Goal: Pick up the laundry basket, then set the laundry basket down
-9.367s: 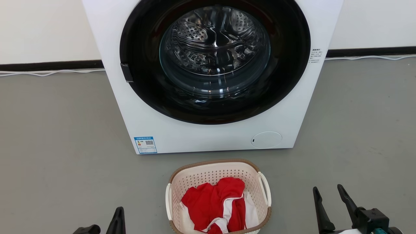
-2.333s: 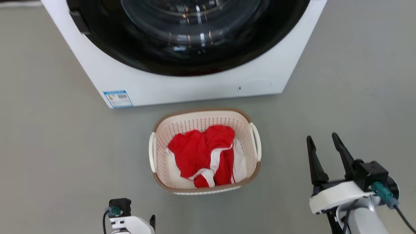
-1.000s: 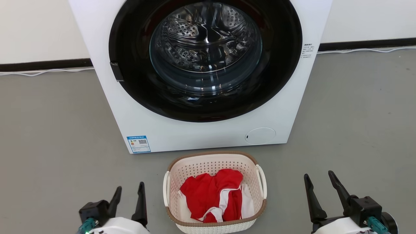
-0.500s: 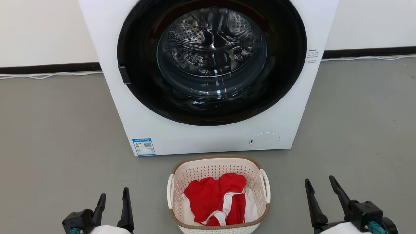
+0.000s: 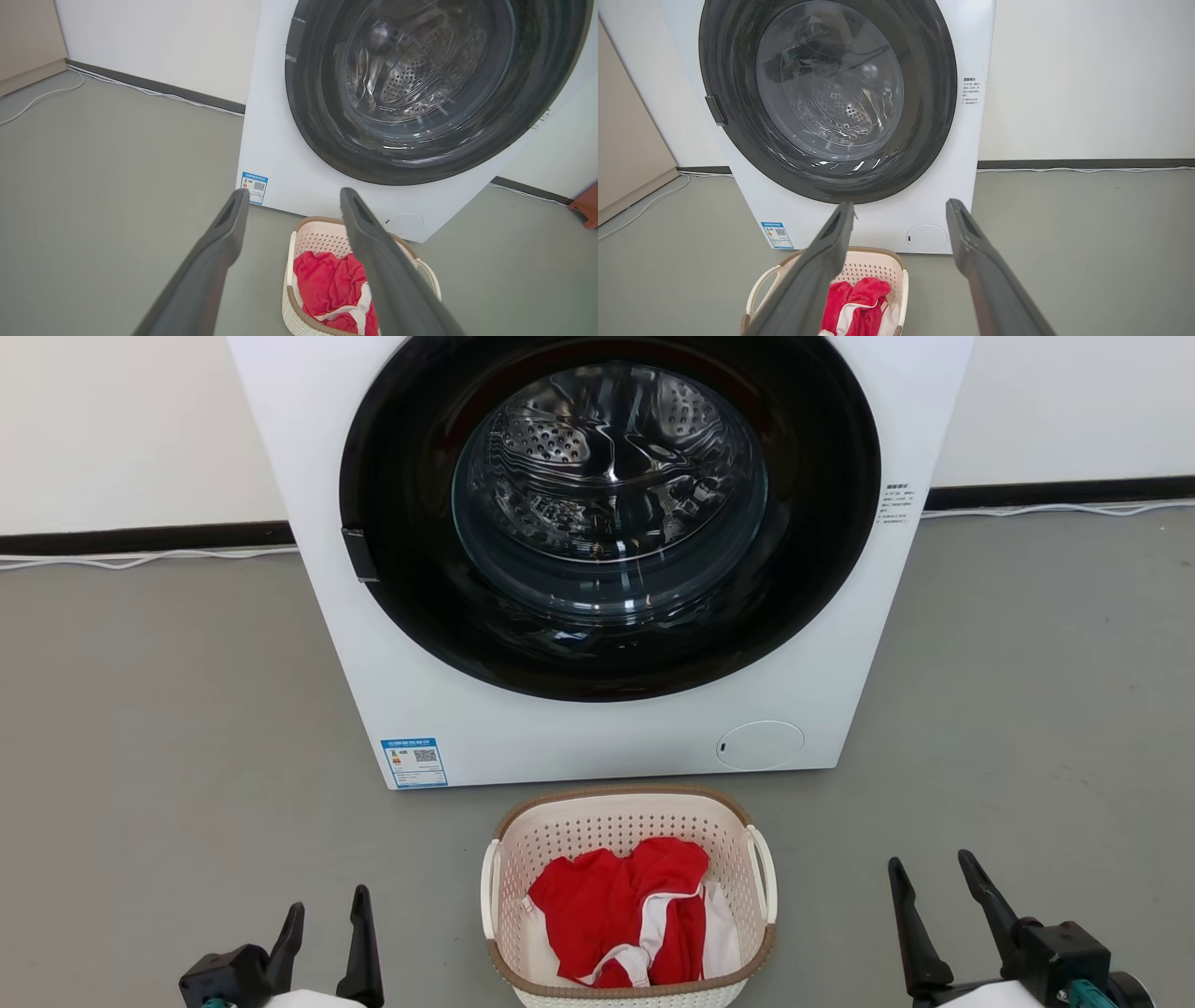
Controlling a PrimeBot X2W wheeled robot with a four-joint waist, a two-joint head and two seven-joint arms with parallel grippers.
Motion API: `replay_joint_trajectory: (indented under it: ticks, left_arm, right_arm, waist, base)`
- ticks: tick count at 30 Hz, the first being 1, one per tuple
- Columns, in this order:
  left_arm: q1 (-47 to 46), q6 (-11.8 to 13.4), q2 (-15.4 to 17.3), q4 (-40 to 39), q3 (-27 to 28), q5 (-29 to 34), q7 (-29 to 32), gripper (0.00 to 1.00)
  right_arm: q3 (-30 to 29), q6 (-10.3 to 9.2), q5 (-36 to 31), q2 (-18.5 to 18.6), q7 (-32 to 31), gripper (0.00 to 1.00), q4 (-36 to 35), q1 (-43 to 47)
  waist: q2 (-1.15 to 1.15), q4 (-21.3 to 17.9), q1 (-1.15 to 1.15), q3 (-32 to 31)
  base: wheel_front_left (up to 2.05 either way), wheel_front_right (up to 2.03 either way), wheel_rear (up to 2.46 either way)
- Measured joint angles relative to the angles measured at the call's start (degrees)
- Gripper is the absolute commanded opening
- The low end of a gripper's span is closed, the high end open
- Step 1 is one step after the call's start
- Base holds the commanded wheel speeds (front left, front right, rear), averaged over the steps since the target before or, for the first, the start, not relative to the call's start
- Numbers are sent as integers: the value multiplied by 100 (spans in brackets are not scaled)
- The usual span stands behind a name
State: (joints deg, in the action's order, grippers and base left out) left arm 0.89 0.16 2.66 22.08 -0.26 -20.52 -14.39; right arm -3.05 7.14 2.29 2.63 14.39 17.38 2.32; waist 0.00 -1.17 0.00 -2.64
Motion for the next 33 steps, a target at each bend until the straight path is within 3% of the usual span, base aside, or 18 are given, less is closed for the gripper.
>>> replay_joint_trajectory:
  ticks: [4, 5, 12, 33]
  left_arm:
    - [0, -22, -5, 65, -1, 0, 0, 100]
    - [0, -55, -11, 56, 14, -2, 0, 0]
    - [232, -63, -96, 411, 16, -81, 80, 0]
    - [214, -153, -89, 244, 78, -1249, 388, 0]
  right_arm:
    - [-46, 0, -18, 0, 0, 100, 0, 0]
    - [-49, 0, -19, 0, 0, 0, 0, 1]
    - [-48, -5, 56, -19, -56, 0, 382, 208]
    - [-83, -5, 1552, -25, -382, 0, 312, 196]
  waist:
    - [0, 5, 0, -6]
    - [0, 8, 0, -8]
    - [0, 11, 0, -6]
    - [0, 29, 2, 44]
  base:
    - [0, 0, 0]
    - [0, 0, 0]
    - [0, 0, 0]
    - [0, 0, 0]
